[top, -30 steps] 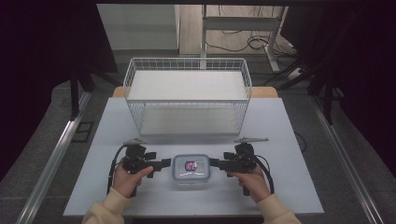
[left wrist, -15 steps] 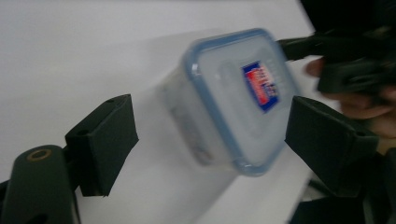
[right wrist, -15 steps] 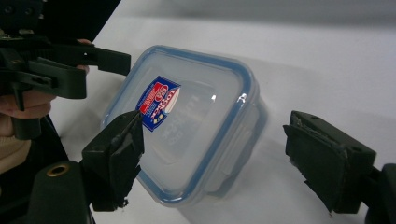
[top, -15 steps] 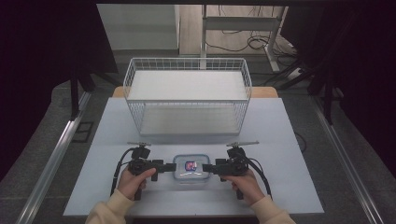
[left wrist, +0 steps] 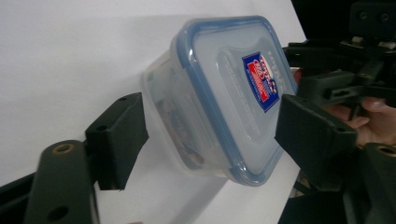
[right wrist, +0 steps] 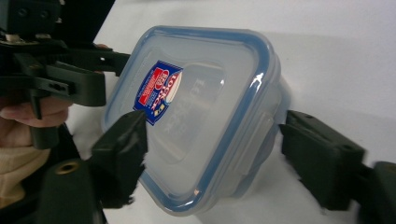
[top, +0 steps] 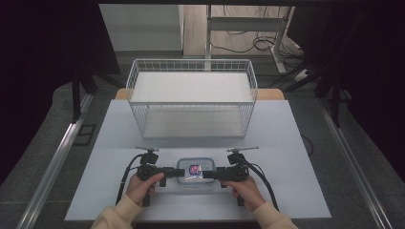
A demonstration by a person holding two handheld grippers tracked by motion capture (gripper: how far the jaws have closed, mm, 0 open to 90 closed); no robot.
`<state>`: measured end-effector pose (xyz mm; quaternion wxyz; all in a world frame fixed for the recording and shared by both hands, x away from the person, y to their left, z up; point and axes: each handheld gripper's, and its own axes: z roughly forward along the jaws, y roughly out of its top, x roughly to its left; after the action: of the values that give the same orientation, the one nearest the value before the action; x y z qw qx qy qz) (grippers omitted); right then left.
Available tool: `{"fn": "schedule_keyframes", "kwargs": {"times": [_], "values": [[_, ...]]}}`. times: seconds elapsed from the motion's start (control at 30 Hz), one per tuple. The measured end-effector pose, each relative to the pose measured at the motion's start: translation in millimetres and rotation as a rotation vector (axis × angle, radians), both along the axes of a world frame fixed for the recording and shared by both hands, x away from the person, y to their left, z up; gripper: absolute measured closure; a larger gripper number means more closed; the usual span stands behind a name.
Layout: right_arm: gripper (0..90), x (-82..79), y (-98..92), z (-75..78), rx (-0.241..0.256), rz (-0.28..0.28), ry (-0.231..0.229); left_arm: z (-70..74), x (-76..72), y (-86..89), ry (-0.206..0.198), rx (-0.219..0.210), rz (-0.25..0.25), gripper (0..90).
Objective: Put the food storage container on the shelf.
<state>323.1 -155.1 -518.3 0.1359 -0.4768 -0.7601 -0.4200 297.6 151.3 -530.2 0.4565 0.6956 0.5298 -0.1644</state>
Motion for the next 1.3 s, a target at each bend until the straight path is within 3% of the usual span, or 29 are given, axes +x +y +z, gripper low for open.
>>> {"fn": "schedule_keyframes", "kwargs": {"times": [0.17,0.23,0.43,0.87,1.3], "values": [[33.3,2.6,-2.9,-1.8,0.034,-0.014,0.042,-2.6,0.0,-2.9,0.019,-0.025,-0.019,33.5],[37.5,3.3,-4.5,-3.3,0.043,-0.028,0.070,-3.2,-0.1,-4.3,0.022,-0.013,-0.021,39.9],[42.9,4.3,-9.8,-3.9,0.078,-0.053,0.105,-4.2,-1.4,-0.7,0.024,-0.037,-0.006,44.0],[48.2,-4.2,-12.7,0.8,0.082,-0.046,0.065,1.2,-7.8,0.1,-0.008,-0.032,0.009,49.1],[50.3,-4.5,-13.0,1.1,0.112,-0.055,0.065,7.0,-9.1,1.7,-0.028,-0.028,0.029,51.3]]}}
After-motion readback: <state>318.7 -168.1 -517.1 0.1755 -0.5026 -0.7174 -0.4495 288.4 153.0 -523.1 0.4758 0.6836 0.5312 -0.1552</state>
